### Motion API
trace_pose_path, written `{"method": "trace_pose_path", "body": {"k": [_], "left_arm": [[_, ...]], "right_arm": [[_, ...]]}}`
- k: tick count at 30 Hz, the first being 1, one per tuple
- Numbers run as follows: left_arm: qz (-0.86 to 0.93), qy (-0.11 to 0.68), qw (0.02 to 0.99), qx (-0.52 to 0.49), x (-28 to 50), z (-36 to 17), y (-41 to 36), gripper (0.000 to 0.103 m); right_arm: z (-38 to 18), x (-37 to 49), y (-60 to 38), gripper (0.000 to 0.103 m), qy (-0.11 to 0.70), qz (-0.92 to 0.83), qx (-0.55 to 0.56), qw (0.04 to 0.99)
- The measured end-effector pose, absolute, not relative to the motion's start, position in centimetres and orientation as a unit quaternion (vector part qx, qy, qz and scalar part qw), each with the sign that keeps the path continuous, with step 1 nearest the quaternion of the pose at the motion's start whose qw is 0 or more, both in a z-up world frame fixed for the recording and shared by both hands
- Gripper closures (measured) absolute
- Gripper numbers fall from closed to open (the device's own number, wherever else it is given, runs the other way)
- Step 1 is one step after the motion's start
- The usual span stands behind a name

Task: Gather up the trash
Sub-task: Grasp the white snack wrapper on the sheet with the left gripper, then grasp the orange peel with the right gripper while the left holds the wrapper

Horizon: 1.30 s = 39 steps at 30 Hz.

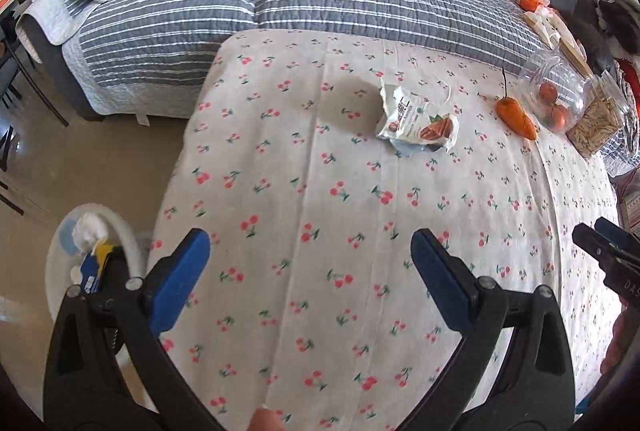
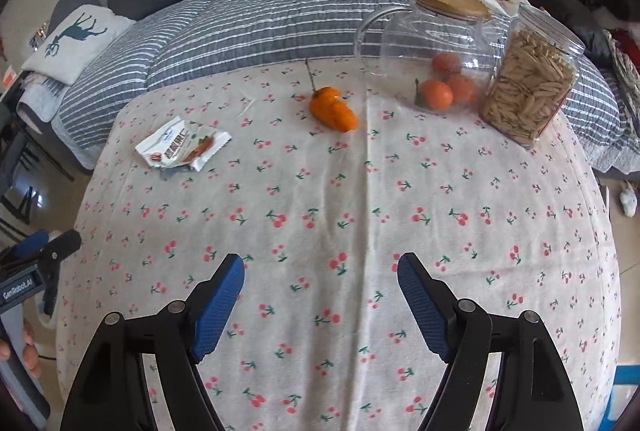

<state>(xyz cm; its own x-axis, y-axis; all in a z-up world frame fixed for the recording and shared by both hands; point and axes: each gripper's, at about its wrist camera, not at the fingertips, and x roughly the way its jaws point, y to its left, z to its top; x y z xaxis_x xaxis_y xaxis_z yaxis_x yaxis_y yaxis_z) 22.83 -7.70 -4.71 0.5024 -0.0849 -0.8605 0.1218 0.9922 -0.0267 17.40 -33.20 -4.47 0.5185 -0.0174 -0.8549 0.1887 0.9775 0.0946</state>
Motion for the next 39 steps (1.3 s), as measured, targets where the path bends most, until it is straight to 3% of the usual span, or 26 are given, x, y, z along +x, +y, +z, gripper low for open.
{"method": "trace_pose_path", "body": {"k": [5, 10, 14, 16, 18, 22, 29, 39], "left_arm": [[-0.076, 0.499, 0.863, -0.02, 26.3, -6.6, -10.2, 0.003], [-0.094, 0.49, 0.865, -0.053, 28.8, -7.9, -12.3, 0.02], [-0.104, 0.478, 0.869, -0.071, 30.0, -8.7, -13.3, 0.039], [-0.11, 0.474, 0.87, -0.082, 30.4, -9.0, -13.5, 0.055], [-0.117, 0.474, 0.868, -0.094, 30.7, -9.2, -13.5, 0.083], [-0.13, 0.467, 0.868, -0.104, 30.2, -8.7, -13.3, 0.093], [-0.137, 0.469, 0.863, -0.126, 26.3, -6.8, -10.1, 0.093], [-0.108, 0.457, 0.877, -0.101, 23.8, -5.7, -4.5, 0.093]], "right_arm": [[-5.4, 18.1, -35.9, 0.022, 0.49, -0.074, 0.094, 0.863], [-6.5, 19.1, -37.1, 0.022, 0.497, -0.076, 0.092, 0.86], [-7.2, 19.8, -37.5, 0.022, 0.5, -0.082, 0.088, 0.857], [-7.5, 20.1, -37.6, 0.023, 0.502, -0.084, 0.088, 0.856], [-7.7, 20.4, -37.5, 0.022, 0.503, -0.087, 0.087, 0.856], [-8.2, 20.9, -37.0, 0.022, 0.506, -0.089, 0.089, 0.853], [-9.2, 21.8, -36.8, 0.023, 0.516, -0.108, 0.108, 0.843], [-8.3, 29.8, -35.7, 0.024, 0.461, -0.089, 0.058, 0.881]]}}
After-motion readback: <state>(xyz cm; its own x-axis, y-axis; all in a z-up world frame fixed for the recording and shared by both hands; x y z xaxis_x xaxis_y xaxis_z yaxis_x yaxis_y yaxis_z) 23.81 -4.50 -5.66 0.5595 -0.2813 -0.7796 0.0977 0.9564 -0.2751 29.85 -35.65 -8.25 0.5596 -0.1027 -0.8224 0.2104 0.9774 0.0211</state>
